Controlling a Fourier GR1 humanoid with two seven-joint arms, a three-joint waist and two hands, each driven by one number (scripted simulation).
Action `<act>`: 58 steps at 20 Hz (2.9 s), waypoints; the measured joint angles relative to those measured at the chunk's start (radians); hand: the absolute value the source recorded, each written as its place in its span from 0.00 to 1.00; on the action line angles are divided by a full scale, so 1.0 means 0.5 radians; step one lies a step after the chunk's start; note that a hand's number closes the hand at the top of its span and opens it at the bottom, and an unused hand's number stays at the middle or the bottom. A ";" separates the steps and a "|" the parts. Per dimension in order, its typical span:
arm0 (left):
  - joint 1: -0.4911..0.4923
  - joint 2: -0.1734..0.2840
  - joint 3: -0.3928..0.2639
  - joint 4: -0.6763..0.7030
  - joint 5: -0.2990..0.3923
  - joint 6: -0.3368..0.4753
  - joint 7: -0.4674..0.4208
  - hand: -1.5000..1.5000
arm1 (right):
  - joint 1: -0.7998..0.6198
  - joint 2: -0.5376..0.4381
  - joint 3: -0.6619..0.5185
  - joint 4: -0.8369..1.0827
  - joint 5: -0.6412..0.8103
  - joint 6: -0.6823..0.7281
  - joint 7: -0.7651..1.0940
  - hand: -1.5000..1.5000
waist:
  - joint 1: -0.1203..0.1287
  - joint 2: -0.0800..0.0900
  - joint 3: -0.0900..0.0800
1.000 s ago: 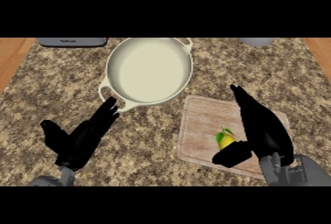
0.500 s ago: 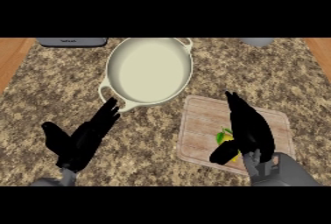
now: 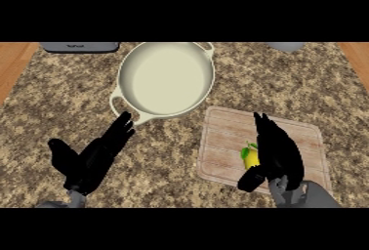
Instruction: Pick the lemon from the cutting board and place it in the pot
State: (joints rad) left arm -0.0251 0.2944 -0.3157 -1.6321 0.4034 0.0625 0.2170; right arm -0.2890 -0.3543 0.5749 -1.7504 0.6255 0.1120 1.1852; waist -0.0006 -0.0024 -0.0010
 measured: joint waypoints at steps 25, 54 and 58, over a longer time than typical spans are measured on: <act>0.013 -0.093 0.133 0.012 -0.096 -0.120 0.041 0.50 | 0.224 0.278 -0.316 0.291 0.334 0.143 -0.228 1.00 | 0.003 0.004 0.002; -0.006 -0.261 0.255 -0.021 -0.246 -0.239 0.167 0.50 | 0.196 0.668 0.285 0.388 0.745 -0.334 0.071 1.00 | 0.029 -0.006 -0.002; 0.017 -0.249 0.276 -0.018 -0.240 -0.243 0.159 0.50 | 0.157 0.671 0.247 0.326 1.021 -0.333 0.099 1.00 | -0.006 -0.021 -0.006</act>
State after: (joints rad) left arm -0.0166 0.1697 -0.1779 -1.6409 0.2835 -0.0588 0.2963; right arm -0.2105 -0.0187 0.6982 -1.5874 1.1362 -0.0544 1.2349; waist -0.0038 -0.0128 -0.0040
